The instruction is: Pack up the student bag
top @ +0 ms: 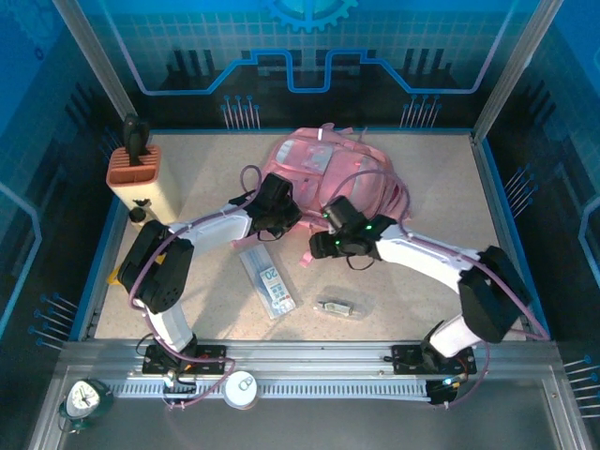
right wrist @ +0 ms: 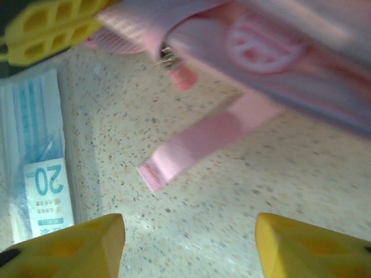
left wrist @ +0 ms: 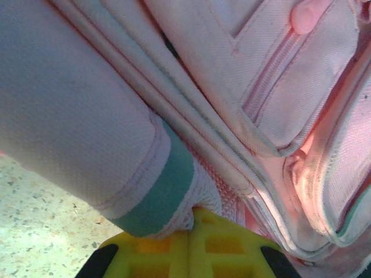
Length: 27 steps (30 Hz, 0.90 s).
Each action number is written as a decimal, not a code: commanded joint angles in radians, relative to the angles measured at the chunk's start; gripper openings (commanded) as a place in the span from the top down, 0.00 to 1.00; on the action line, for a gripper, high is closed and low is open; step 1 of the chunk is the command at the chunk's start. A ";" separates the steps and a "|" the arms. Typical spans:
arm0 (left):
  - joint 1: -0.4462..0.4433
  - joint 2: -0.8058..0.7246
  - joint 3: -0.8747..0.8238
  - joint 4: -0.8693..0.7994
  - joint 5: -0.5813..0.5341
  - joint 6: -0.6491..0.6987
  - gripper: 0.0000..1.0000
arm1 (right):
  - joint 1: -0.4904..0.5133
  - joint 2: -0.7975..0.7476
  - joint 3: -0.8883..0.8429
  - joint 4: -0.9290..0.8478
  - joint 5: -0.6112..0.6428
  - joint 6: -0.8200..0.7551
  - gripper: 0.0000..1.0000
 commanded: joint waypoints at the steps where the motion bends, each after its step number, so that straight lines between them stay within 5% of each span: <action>1: -0.019 -0.062 0.048 0.024 0.023 -0.003 1.00 | 0.026 0.078 0.038 0.128 0.072 0.027 0.43; 18: -0.025 -0.068 0.040 0.050 0.033 -0.006 1.00 | 0.044 0.230 0.063 0.373 0.367 -0.084 0.53; 27: -0.025 -0.069 0.042 0.055 0.036 -0.001 1.00 | 0.045 0.236 0.040 0.518 0.373 -0.185 0.67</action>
